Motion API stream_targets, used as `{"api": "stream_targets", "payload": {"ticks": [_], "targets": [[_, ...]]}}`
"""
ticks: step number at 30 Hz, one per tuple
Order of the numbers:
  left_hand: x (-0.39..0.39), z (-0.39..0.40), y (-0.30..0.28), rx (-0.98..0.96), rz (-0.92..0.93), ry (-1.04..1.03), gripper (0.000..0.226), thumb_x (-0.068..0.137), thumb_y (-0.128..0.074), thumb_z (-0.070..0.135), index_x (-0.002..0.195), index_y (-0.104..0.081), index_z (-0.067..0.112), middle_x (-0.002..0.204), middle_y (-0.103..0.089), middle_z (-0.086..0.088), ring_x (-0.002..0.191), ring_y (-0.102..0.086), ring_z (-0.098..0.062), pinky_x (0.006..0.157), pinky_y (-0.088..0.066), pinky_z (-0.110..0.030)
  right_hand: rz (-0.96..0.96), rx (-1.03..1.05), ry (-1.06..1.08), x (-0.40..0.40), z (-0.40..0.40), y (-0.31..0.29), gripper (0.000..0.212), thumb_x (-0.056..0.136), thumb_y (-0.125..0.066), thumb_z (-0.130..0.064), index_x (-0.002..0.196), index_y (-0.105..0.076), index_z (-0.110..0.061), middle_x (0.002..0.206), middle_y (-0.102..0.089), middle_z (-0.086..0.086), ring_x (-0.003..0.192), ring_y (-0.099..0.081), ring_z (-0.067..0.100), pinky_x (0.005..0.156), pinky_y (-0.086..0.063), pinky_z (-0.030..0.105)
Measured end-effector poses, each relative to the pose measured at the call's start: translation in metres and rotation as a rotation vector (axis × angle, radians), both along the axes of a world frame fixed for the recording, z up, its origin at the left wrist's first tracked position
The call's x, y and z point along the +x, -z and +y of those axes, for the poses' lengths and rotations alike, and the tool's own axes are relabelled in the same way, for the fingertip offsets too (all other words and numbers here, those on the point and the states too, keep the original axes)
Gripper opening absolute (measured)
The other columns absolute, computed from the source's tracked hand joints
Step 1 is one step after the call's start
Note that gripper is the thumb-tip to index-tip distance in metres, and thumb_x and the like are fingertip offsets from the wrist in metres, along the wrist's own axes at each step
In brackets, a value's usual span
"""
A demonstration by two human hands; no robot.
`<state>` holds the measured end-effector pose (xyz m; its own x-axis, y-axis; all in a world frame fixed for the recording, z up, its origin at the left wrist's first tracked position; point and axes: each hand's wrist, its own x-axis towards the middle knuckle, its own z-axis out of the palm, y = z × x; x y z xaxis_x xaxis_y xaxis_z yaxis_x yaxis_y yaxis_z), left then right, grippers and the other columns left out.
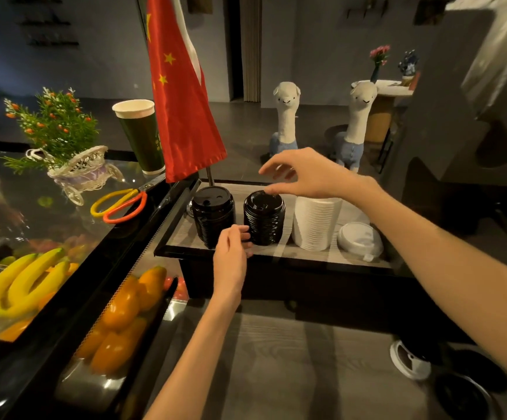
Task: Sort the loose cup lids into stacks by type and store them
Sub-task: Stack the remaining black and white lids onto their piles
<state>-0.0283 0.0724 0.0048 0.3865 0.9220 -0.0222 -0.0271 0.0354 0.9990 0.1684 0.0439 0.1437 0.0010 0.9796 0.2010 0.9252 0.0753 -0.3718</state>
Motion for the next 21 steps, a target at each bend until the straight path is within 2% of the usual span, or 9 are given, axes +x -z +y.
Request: {"api": "stream_targets", "payload": {"ticks": [3,6,9,12,16,18,21], "targets": [[0.000,-0.017,0.001,-0.033,-0.012,-0.002,0.034,0.111,-0.038,0.030,0.113,-0.067,0.013,0.109,-0.073,-0.007,0.103,-0.070,-0.019,0.092,-0.057,-0.035,0.208,0.147,0.033,-0.008,-0.059,0.006,0.034,0.094,-0.074,-0.034,0.125,-0.070,-0.021,0.114,-0.073,-0.011,0.101,-0.069,0.002,0.087,-0.058,0.018],[0.010,-0.042,0.011,-0.078,0.034,0.046,0.032,0.110,-0.039,0.027,0.109,-0.067,0.012,0.101,-0.075,-0.008,0.094,-0.071,-0.017,0.086,-0.057,-0.034,0.322,0.185,0.142,-0.006,-0.125,0.023,0.030,0.095,-0.073,-0.026,0.124,-0.070,-0.023,0.111,-0.073,-0.014,0.102,-0.069,-0.002,0.086,-0.054,0.012],[0.032,-0.080,0.038,-0.114,0.101,0.156,0.030,0.110,-0.041,0.023,0.103,-0.067,0.011,0.096,-0.075,-0.011,0.085,-0.070,-0.020,0.078,-0.056,-0.035,0.425,0.122,0.298,0.009,-0.199,0.060,0.026,0.096,-0.072,-0.024,0.122,-0.072,-0.027,0.110,-0.075,-0.015,0.103,-0.070,0.001,0.087,-0.055,0.016],[0.044,-0.107,0.071,-0.099,0.181,0.257,0.026,0.108,-0.045,0.018,0.099,-0.068,0.012,0.092,-0.075,-0.009,0.082,-0.070,-0.021,0.070,-0.054,-0.029,0.558,0.069,0.418,0.023,-0.255,0.106,0.022,0.095,-0.073,-0.022,0.117,-0.074,-0.026,0.106,-0.077,-0.012,0.101,-0.072,0.004,0.087,-0.057,0.021],[0.071,-0.158,0.129,-0.018,0.375,0.493,0.018,0.105,-0.052,0.017,0.096,-0.068,0.019,0.090,-0.075,-0.001,0.079,-0.069,-0.013,0.070,-0.053,-0.028,0.589,-0.083,0.692,0.060,-0.337,0.206,0.020,0.090,-0.080,-0.018,0.108,-0.075,-0.025,0.103,-0.078,-0.002,0.092,-0.074,0.010,0.087,-0.061,0.030],[0.088,-0.181,0.157,0.052,0.475,0.603,0.019,0.103,-0.055,0.016,0.092,-0.068,0.024,0.086,-0.075,0.004,0.078,-0.070,-0.014,0.075,-0.056,-0.033,0.492,-0.261,0.852,0.077,-0.370,0.257,0.034,0.087,-0.083,-0.026,0.118,-0.070,-0.022,0.118,-0.074,0.004,0.101,-0.072,0.015,0.091,-0.058,0.034],[0.108,-0.214,0.181,0.159,0.610,0.748,0.011,0.099,-0.062,0.016,0.100,-0.073,0.016,0.093,-0.074,0.001,0.086,-0.069,-0.015,0.077,-0.049,-0.022,0.359,-0.457,0.962,0.085,-0.401,0.317,0.073,0.084,-0.084,-0.037,0.146,-0.052,-0.015,0.152,-0.048,0.008,0.137,-0.051,0.027,0.107,-0.042,0.035]]}}
